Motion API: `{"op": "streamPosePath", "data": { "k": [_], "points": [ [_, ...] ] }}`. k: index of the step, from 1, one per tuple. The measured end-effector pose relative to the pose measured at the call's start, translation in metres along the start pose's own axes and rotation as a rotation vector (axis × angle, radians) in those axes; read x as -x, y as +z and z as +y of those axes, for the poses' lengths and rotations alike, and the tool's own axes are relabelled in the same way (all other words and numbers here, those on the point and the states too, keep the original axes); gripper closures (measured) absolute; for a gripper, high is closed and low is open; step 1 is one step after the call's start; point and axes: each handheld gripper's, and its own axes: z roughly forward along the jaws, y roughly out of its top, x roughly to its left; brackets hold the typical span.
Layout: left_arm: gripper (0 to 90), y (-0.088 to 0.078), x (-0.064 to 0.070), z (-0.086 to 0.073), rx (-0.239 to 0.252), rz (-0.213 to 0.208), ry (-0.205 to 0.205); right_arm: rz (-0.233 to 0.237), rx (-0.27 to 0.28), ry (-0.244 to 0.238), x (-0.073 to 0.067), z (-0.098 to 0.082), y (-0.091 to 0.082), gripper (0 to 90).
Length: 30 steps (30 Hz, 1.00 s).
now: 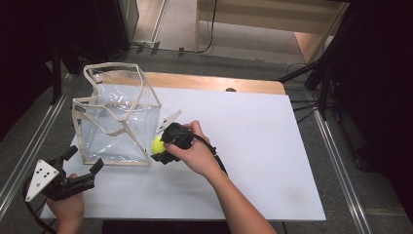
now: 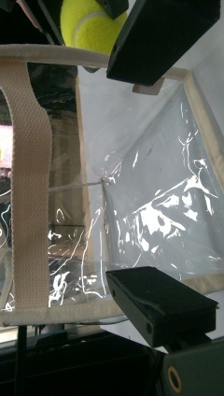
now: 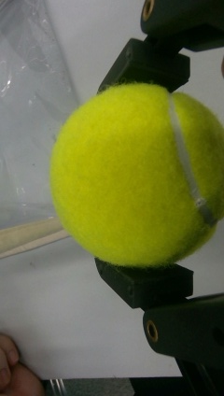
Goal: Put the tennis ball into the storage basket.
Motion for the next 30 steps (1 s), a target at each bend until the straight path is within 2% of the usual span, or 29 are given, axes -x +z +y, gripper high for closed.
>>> {"op": "streamPosePath", "data": {
  "k": [10, 17, 30],
  "points": [
    [5.3, 0.000, 0.000, 0.000, 0.001, -0.003, -0.001, 0.016, 0.019, -0.009, 0.000, 0.017, -0.011, 24.0],
    [5.4, 0.000, 0.000, 0.000, 0.004, -0.002, -0.005, 0.009, 0.049, -0.018, 0.003, 0.030, -0.022, 23.9],
    [5.4, 0.000, 0.000, 0.000, 0.003, -0.001, -0.004, 0.015, 0.063, -0.033, 0.007, 0.048, -0.032, 24.1]
  ]
}}
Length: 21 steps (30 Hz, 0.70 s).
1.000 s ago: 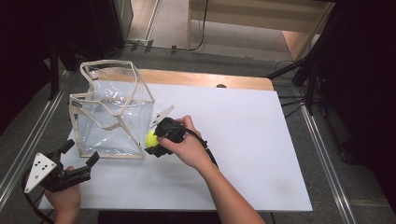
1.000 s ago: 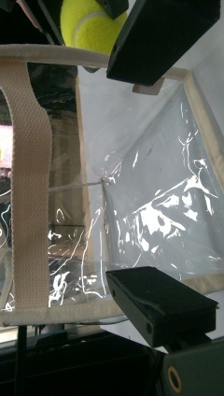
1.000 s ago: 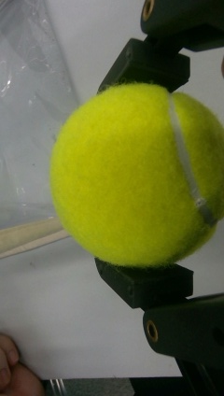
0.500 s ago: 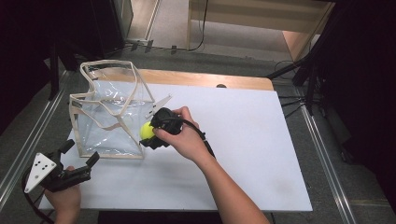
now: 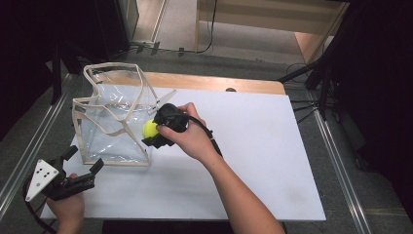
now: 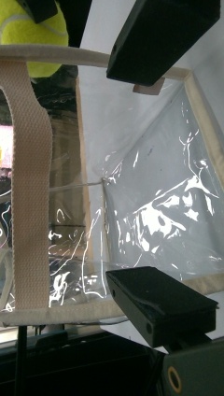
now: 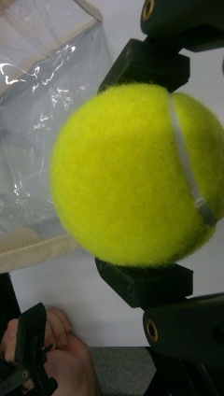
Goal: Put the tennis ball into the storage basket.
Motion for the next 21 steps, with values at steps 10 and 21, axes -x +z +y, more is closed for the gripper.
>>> {"op": "streamPosePath", "data": {
  "k": [10, 21],
  "points": [
    [5.4, 0.000, 0.000, 0.000, -0.001, 0.000, 0.000, 0.001, 0.015, 0.009, 0.002, 0.011, -0.006, 24.1],
    [5.4, 0.000, 0.000, 0.000, -0.001, -0.001, 0.000, -0.006, 0.034, 0.000, 0.004, 0.024, -0.015, 24.1]
  ]
}}
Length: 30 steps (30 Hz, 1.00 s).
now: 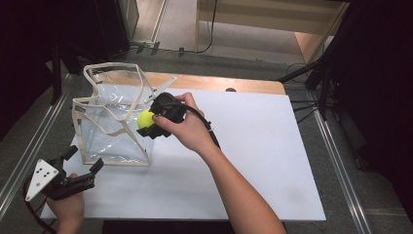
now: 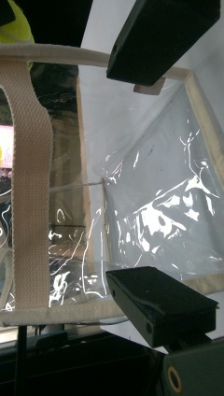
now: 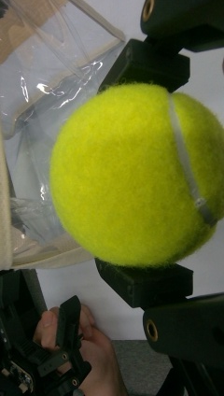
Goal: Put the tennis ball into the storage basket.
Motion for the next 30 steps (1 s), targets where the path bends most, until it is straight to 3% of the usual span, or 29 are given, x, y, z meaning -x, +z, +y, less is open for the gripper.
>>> {"op": "streamPosePath", "data": {
  "k": [30],
  "points": [
    [5.4, 0.000, 0.000, 0.000, 0.002, -0.002, -0.001, -0.009, 0.026, -0.024, 0.006, 0.033, -0.020, 24.2]
  ]
}}
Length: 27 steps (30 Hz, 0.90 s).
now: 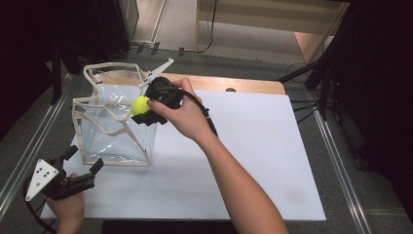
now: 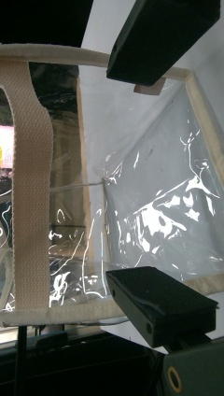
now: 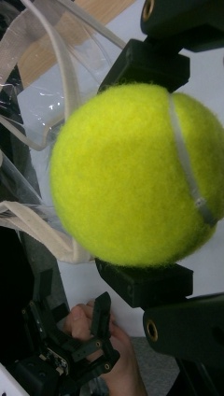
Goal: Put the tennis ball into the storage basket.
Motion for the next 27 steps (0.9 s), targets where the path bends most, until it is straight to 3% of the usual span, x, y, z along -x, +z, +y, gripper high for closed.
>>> {"op": "streamPosePath", "data": {
  "k": [27],
  "points": [
    [5.4, 0.000, 0.000, 0.000, -0.004, -0.001, 0.003, 0.001, 0.016, -0.022, 0.003, 0.028, 0.000, 24.2]
  ]
}}
